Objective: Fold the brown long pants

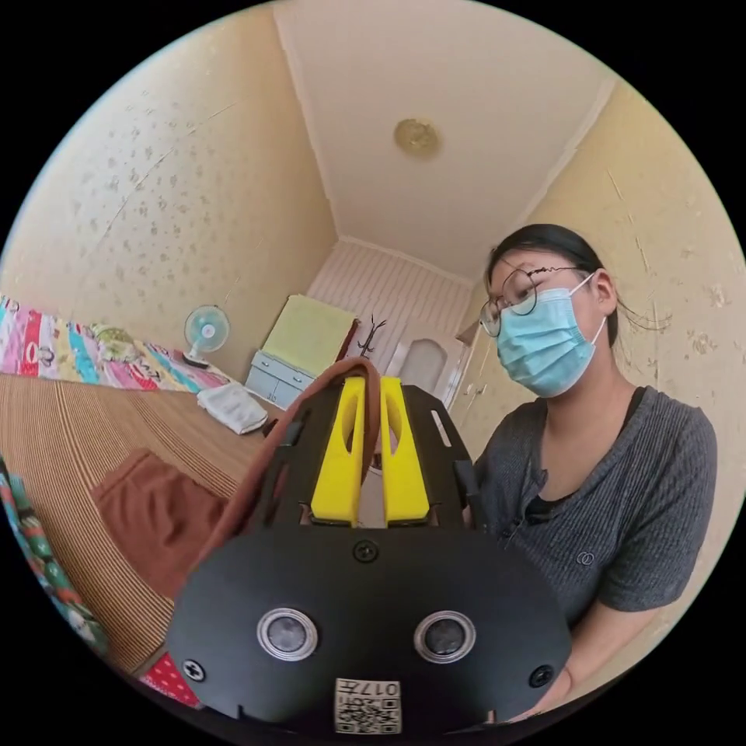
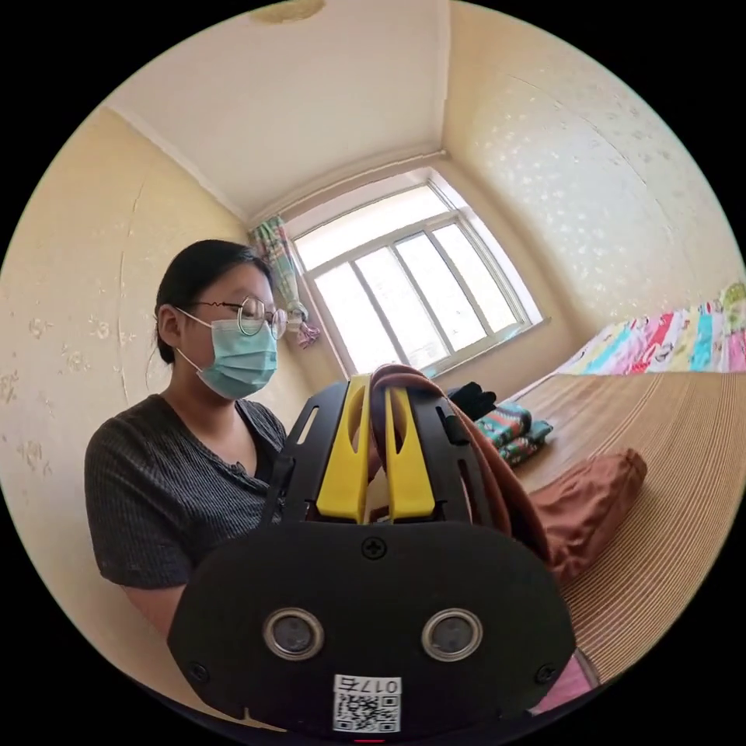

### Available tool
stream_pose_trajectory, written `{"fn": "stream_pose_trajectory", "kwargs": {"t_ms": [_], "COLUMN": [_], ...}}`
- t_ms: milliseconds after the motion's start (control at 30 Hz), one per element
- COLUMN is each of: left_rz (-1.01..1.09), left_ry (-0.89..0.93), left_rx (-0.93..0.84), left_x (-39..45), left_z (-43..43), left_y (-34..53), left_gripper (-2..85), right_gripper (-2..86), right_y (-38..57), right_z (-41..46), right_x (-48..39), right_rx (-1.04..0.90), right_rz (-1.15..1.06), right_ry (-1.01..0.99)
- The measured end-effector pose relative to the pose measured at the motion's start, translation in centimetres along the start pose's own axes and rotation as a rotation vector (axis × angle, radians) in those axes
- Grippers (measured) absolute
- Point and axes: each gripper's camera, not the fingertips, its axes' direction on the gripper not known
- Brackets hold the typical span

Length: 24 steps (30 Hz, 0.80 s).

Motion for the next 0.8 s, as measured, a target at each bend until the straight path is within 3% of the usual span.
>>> {"fn": "stream_pose_trajectory", "kwargs": {"t_ms": [267, 500, 633, 800], "left_rz": [0.220, 0.173, 0.088, -0.073], "left_ry": [0.147, 0.132, 0.065, -0.209], "left_rx": [0.123, 0.190, 0.201, 0.073], "left_x": [9.4, 11.5, 8.0, -1.4], "left_z": [1.6, 2.8, 4.1, 7.3], "left_y": [-10.0, -14.4, -15.9, -19.2], "left_gripper": [3.4, 3.3, 3.3, 3.4], "right_gripper": [1.1, 1.0, 0.9, 0.8], "right_y": [-10.0, -15.4, -19.0, -24.5], "right_z": [1.0, 3.2, 4.1, 5.9], "right_x": [-11.5, -16.1, -11.8, 1.4], "right_rx": [0.009, -0.010, -0.047, -0.208], "right_rz": [-0.309, -0.439, -0.308, -0.047], "right_ry": [-0.015, 0.119, 0.190, 0.464]}}
